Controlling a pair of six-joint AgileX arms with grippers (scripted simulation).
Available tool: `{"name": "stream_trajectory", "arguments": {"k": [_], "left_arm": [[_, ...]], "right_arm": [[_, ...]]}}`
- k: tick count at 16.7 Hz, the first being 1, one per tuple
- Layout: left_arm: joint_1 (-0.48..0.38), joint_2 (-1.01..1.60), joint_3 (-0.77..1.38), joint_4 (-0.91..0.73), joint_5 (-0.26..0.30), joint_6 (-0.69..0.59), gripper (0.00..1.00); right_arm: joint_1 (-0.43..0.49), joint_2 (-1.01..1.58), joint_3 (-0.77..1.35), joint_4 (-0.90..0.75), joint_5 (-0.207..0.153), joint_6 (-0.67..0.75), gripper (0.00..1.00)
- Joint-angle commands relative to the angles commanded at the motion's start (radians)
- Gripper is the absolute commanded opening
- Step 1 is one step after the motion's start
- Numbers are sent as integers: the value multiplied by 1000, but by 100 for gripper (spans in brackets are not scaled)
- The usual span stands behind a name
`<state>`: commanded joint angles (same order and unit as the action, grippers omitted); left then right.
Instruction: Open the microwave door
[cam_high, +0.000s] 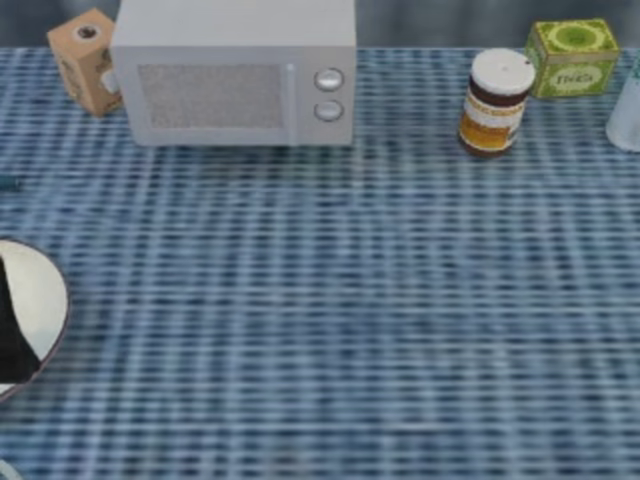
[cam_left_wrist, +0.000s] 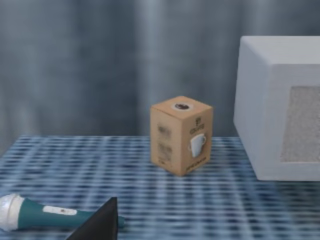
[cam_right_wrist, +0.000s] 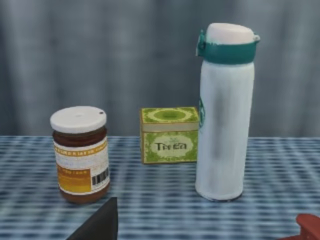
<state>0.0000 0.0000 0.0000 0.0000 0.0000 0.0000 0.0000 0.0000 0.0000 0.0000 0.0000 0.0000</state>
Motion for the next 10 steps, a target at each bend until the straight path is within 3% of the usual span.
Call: {"name": "stream_trajectory", "arguments": {"k": [5, 10], "left_arm": [[-20, 61, 59, -42, -9, -14, 100], [-105, 366, 356, -223, -52, -82, 100]], "right_arm": [[0, 0, 0, 0, 0, 0, 100], [0, 0, 0, 0, 0, 0, 100]]}}
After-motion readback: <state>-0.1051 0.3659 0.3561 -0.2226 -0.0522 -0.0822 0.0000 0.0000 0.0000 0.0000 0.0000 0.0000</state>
